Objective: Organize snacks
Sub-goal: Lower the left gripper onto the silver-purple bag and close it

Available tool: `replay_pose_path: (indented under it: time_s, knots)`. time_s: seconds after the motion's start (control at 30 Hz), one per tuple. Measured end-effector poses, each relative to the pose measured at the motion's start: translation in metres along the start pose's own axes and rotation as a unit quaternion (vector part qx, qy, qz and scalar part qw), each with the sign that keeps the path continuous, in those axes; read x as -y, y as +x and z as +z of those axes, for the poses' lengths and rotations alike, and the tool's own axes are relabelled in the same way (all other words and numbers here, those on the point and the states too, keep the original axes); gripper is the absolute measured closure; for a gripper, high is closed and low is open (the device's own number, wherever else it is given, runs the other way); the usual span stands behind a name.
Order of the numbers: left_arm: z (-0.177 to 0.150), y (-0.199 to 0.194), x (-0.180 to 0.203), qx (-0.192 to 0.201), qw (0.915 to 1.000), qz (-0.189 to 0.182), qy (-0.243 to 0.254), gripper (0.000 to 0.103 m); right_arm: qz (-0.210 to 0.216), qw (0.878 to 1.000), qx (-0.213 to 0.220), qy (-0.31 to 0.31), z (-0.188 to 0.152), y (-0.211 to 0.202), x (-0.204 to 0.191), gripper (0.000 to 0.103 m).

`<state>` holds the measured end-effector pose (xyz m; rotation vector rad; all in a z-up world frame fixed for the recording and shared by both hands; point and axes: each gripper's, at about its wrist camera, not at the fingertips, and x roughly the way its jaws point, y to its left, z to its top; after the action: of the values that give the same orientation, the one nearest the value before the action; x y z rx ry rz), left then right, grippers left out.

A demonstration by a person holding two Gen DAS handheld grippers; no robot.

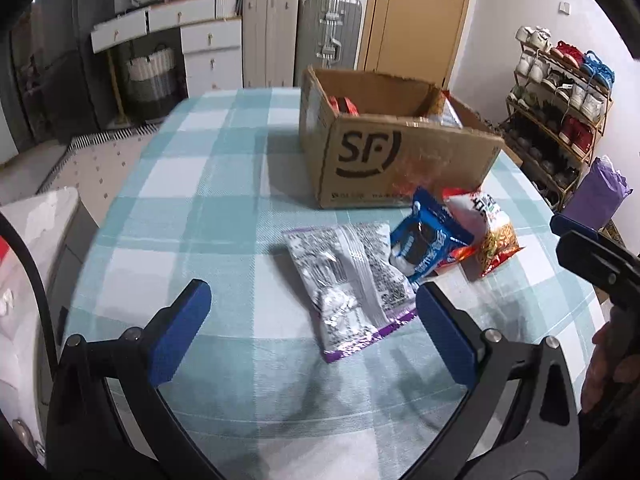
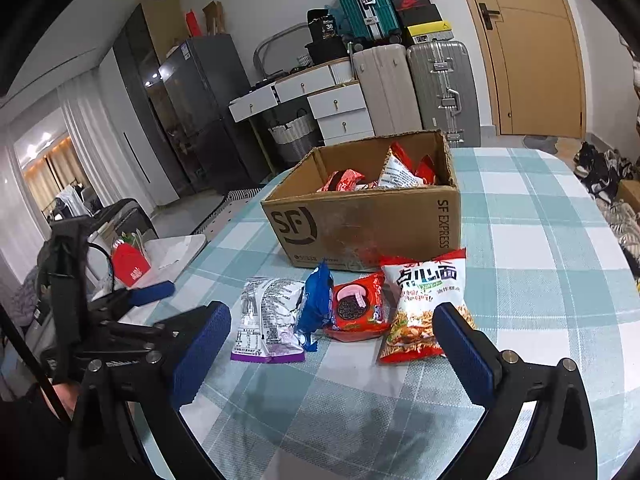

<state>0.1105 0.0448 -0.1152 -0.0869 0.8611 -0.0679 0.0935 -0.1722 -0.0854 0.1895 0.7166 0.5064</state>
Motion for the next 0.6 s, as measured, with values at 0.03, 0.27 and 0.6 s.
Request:
replay_pose_path:
  time_s: [0.03,0.27,0.6]
  knots:
    - [0.000,0.001,0.002,-0.002,1.0000,0.001,-0.004,0.001,-0.002,1.000,-0.003,0.000,0.000,0.000,0.002,0.001]
    - [0.002,0.018,0.005,-0.022,0.9995,0.002,-0.023,0.001,-0.003,1.000,-0.005,0.016,-0.001,-0.003,0.011,0.001]
    - [0.008,0.039,0.010,-0.032,0.9992,0.004,-0.023,0.002,0.003,1.000,-0.009,0.018,0.000,-0.006,0.014,0.001]
